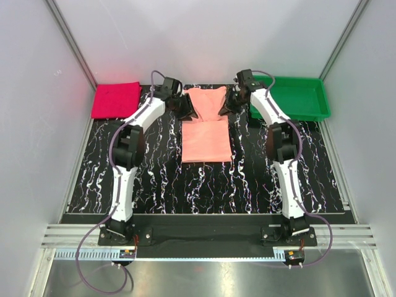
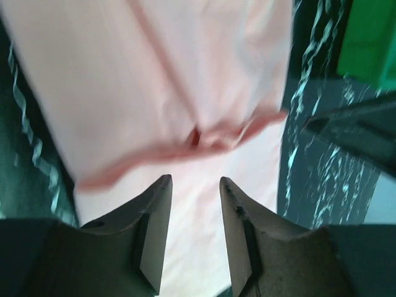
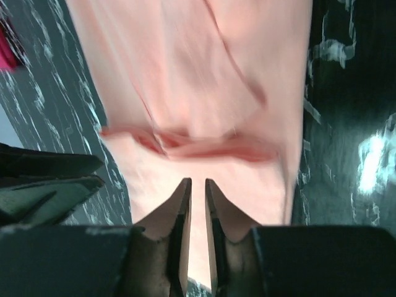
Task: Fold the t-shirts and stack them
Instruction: Fold the tshirt
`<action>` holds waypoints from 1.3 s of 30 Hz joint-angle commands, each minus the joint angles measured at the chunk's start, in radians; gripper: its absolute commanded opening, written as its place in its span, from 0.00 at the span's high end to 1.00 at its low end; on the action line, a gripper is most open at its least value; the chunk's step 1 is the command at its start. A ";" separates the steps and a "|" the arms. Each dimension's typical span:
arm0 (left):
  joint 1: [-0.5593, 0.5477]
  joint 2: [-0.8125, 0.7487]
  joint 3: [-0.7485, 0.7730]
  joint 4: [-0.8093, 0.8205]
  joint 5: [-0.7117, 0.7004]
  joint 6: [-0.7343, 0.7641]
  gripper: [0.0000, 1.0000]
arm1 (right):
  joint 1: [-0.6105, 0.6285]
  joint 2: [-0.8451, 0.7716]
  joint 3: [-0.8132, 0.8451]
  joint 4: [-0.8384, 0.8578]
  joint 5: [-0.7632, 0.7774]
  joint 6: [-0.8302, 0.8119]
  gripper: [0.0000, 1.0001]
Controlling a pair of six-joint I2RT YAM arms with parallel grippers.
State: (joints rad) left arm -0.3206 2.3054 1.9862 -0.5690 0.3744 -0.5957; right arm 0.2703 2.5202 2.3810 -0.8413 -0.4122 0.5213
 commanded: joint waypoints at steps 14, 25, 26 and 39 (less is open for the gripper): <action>-0.058 -0.045 -0.350 0.454 0.316 -0.168 0.72 | 0.053 -0.422 -0.928 0.459 -0.522 0.072 1.00; -0.051 0.063 -0.290 0.281 0.261 -0.182 0.75 | -0.003 -0.414 -1.120 0.547 -0.565 0.028 1.00; -0.051 0.065 -0.293 0.281 0.262 -0.182 0.74 | -0.005 -0.419 -1.153 0.553 -0.566 0.023 1.00; -0.052 0.011 -0.245 0.208 0.296 -0.118 0.63 | -0.049 -0.627 -1.425 0.535 -0.554 0.076 1.00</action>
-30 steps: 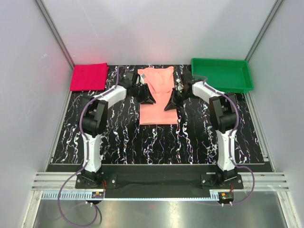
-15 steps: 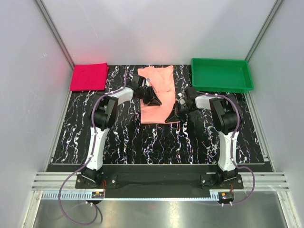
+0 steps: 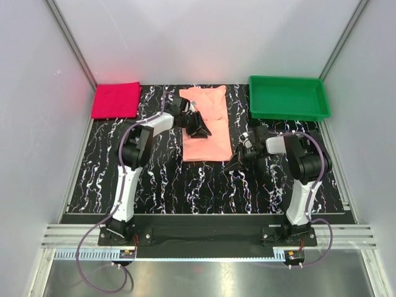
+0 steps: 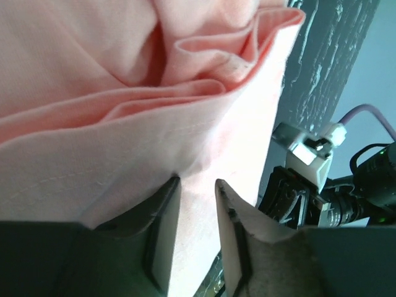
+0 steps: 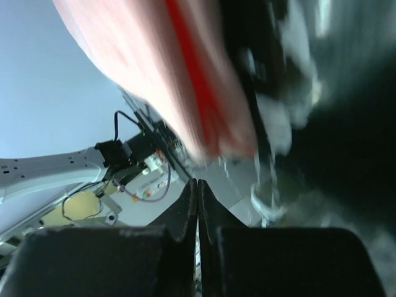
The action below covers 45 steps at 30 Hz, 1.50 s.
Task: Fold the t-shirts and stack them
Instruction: Fold the tshirt
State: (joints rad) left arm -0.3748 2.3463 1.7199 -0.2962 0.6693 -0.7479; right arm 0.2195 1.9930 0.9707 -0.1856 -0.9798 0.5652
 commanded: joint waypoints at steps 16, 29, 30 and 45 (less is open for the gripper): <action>0.002 -0.364 -0.390 0.098 0.081 -0.016 0.72 | 0.029 0.243 0.761 -0.201 0.044 0.176 1.00; 0.005 -0.375 -0.635 0.143 0.036 0.074 0.76 | 0.067 0.400 0.665 -0.072 0.075 0.260 1.00; 0.005 -0.375 -0.640 0.119 0.021 0.087 0.76 | 0.061 0.400 0.654 -0.071 0.085 0.257 1.00; 0.016 -0.602 -0.623 0.003 0.087 0.127 0.76 | 0.035 0.357 0.723 -0.302 0.115 0.076 1.00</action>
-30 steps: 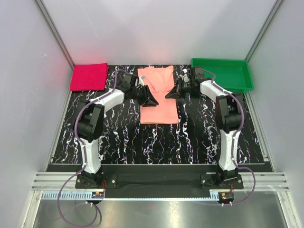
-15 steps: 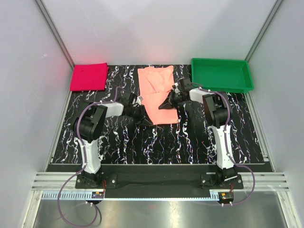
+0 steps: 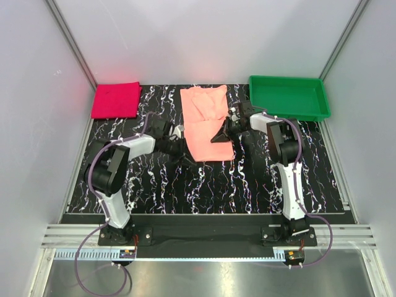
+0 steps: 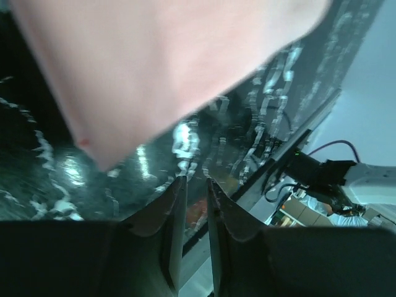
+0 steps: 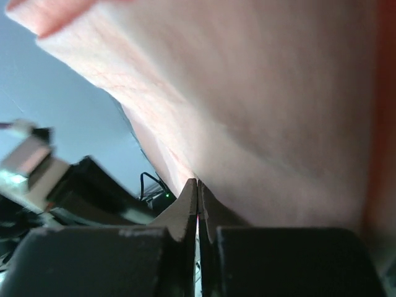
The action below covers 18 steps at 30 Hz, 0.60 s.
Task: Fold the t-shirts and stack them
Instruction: Fold the tshirt
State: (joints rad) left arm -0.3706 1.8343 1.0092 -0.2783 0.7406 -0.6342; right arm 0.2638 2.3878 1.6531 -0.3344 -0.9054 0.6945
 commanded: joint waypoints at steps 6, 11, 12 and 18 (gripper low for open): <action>0.038 0.017 0.190 0.030 0.025 -0.055 0.76 | 0.023 -0.104 0.066 -0.215 0.019 -0.069 1.00; 0.055 0.105 0.169 0.056 0.016 -0.062 0.77 | 0.094 -0.095 0.079 -0.238 -0.007 -0.084 1.00; 0.056 0.108 0.146 0.062 0.016 -0.062 0.77 | 0.104 -0.095 0.074 -0.238 -0.012 -0.087 1.00; 0.067 0.137 0.095 0.053 -0.012 -0.018 0.78 | 0.129 -0.117 -0.053 -0.172 -0.035 -0.085 1.00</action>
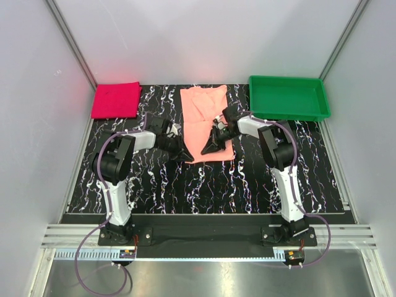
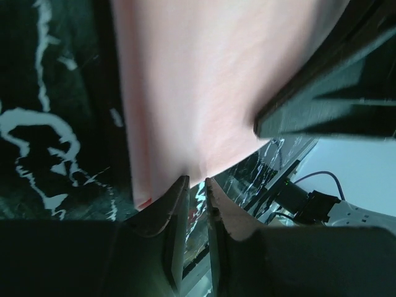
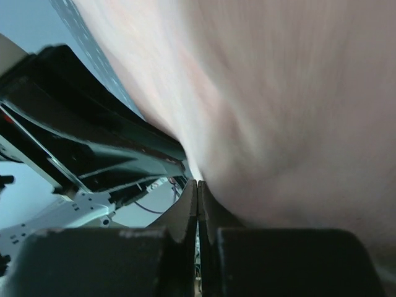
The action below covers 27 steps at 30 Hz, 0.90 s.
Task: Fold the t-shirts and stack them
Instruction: Fold the tshirt
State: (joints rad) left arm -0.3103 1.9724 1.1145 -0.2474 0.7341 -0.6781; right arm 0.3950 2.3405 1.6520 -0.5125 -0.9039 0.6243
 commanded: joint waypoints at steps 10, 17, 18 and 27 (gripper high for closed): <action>0.014 0.025 -0.090 0.023 -0.047 0.057 0.78 | -0.094 -0.151 -0.297 0.051 -0.009 -0.100 1.00; 0.019 0.032 -0.107 0.016 -0.055 0.074 0.79 | -0.203 -0.228 -0.437 0.029 0.083 -0.137 1.00; 0.019 0.031 -0.104 0.016 -0.055 0.074 0.79 | -0.221 -0.236 -0.454 0.029 0.095 -0.138 1.00; 0.014 -0.059 -0.105 -0.024 -0.024 0.083 0.77 | -0.266 -0.391 -0.610 0.006 0.184 -0.167 0.99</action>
State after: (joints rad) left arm -0.2996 1.9652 1.0370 -0.2005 0.7818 -0.6464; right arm 0.1307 2.0125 1.0817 -0.4191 -0.8165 0.4557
